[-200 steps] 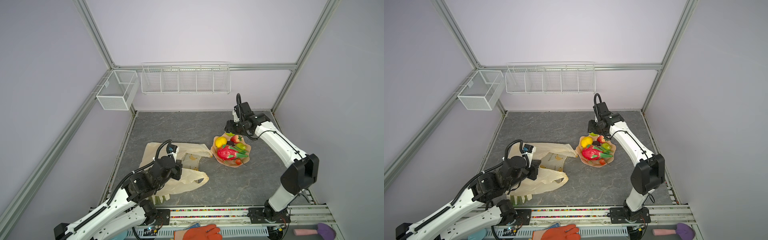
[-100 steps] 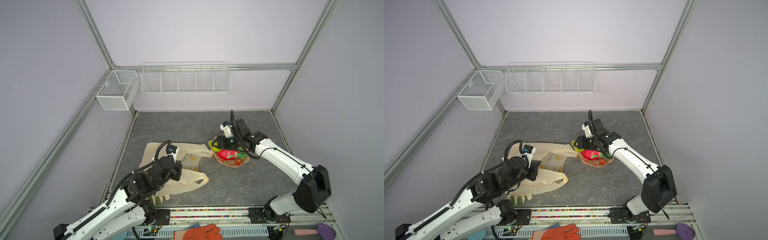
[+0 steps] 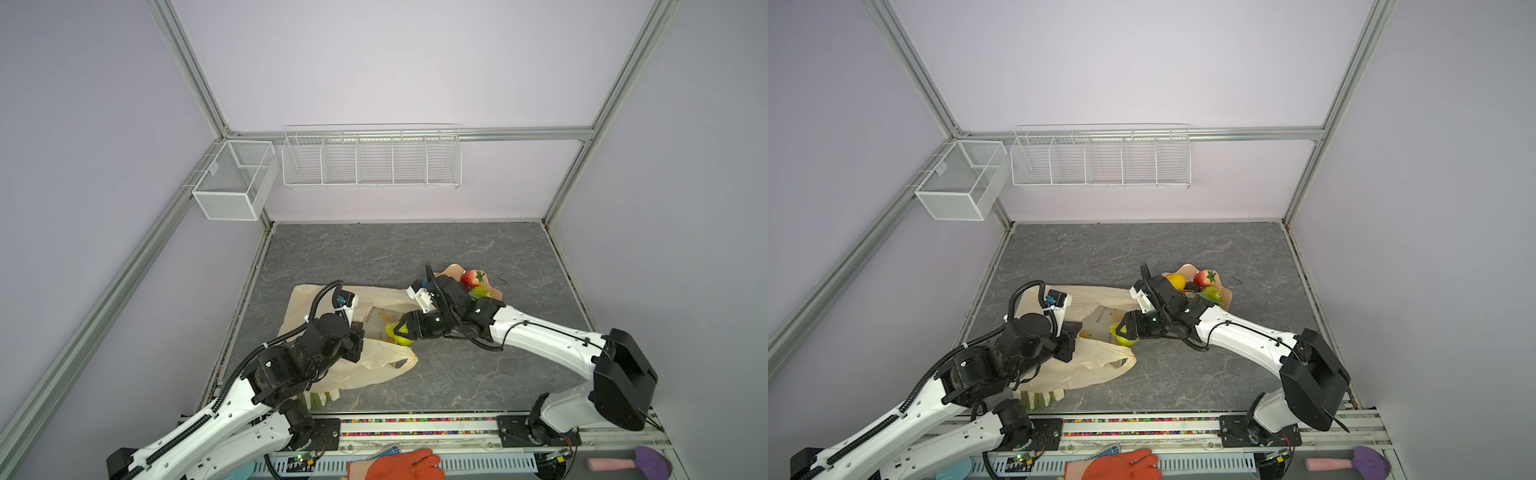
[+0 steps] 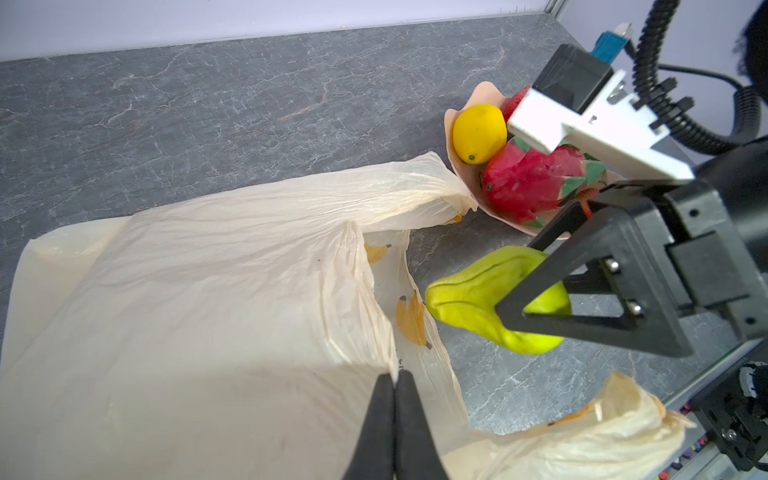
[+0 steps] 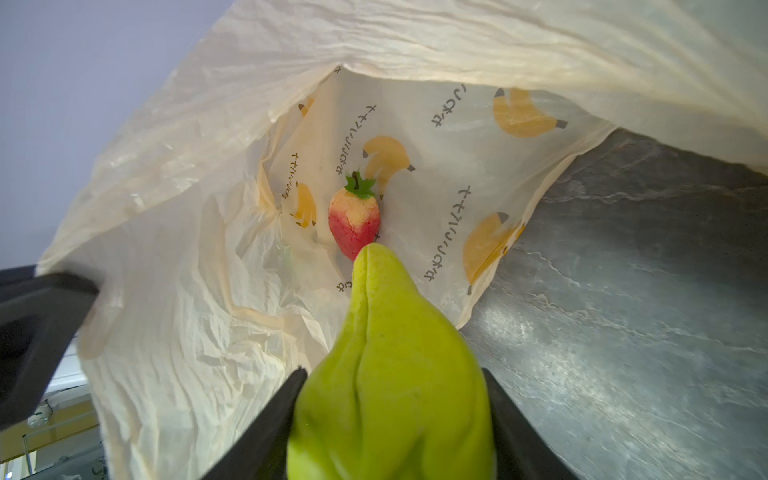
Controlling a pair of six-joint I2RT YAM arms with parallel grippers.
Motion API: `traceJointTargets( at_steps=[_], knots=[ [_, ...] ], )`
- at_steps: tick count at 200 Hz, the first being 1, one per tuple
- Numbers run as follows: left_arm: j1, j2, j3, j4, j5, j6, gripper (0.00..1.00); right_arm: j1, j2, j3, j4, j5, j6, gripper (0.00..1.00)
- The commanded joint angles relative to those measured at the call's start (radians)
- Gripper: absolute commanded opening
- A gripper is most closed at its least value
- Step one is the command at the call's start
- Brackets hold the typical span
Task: Place the fruits into the plastic bag
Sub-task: 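Carry the green pear with the right gripper into the bag opening, then open the right gripper to drop the pear inside the bag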
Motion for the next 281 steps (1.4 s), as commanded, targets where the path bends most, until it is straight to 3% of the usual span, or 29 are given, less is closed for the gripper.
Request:
traceJointTargets(
  at_steps=[1,122,281],
  knots=[
    [-0.001,-0.002,0.019,0.008,0.007,-0.016,0.00,0.008,0.028,-0.029,0.057,-0.033,0.021,0.29],
    [-0.001,0.026,0.039,0.049,0.030,-0.025,0.00,0.072,0.235,0.009,0.224,-0.209,0.036,0.21],
    [-0.002,0.038,0.029,0.119,0.042,-0.015,0.00,0.106,0.494,0.254,0.300,-0.287,0.090,0.22]
  ],
)
